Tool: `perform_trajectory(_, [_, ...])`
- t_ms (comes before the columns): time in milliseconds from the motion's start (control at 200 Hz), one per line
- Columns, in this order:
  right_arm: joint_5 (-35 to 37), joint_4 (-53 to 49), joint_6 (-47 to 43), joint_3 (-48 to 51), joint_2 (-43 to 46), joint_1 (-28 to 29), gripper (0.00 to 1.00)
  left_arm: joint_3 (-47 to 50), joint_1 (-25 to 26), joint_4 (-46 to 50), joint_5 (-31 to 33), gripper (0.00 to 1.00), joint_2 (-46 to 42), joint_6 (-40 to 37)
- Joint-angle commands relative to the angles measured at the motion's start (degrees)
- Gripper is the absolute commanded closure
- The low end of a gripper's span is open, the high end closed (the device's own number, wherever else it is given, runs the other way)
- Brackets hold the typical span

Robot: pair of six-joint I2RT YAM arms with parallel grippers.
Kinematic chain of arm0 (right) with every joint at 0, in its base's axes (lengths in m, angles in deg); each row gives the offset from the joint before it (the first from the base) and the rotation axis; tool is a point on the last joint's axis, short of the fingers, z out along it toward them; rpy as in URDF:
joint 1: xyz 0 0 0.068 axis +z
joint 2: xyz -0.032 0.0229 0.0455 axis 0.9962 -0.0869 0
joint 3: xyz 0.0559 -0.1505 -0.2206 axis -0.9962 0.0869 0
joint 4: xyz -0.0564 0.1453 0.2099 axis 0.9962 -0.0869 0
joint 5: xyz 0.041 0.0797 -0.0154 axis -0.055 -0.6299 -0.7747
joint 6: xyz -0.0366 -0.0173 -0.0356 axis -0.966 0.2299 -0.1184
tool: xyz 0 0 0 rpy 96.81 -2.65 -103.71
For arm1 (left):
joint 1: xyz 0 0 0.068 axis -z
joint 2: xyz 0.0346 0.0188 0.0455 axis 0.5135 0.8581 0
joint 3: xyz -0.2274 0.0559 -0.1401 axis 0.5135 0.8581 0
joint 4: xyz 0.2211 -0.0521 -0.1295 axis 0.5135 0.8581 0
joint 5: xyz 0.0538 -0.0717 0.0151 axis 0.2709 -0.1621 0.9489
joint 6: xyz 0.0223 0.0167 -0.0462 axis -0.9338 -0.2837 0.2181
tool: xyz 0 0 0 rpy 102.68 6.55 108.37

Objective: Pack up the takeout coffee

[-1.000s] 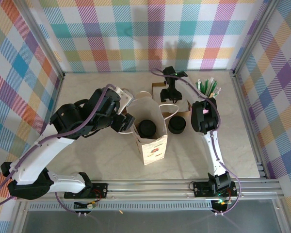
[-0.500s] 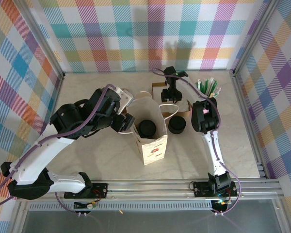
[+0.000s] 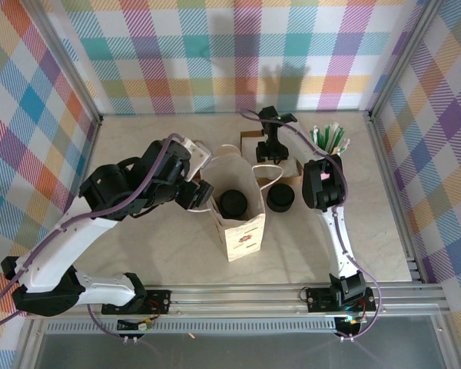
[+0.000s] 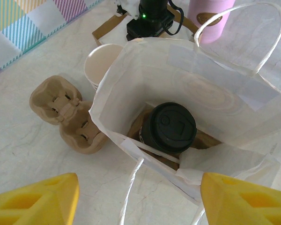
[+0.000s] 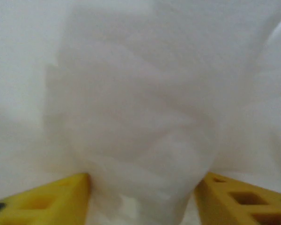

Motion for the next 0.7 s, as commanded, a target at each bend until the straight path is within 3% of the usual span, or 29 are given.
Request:
perform_trajectory(0, [-0.5,-2.2,0.4,-1.2,-1.5,-0.4,0.52,-0.8,0.3,1.5,0.3,0.31,-1.1,-1.4])
perform_trajectory(230, [-1.0,-2.5,-0.1,-1.3,0.5,-0.4,0.75,-0.9,0.3,1.9,0.1,0.31,-1.4,-1.7])
perform_trajectory(350, [-1.8,-2.5,-0.3,-1.3,1.4,-0.4,1.00,-1.0,0.3,2.0,-0.3,0.31,-1.6,-1.3])
perform_trajectory(695, [-1.1,-3.8,-0.5,-3.9,2.9,-0.4,0.95,-1.0,0.3,1.9,-0.7,0.31,-2.0,-1.1])
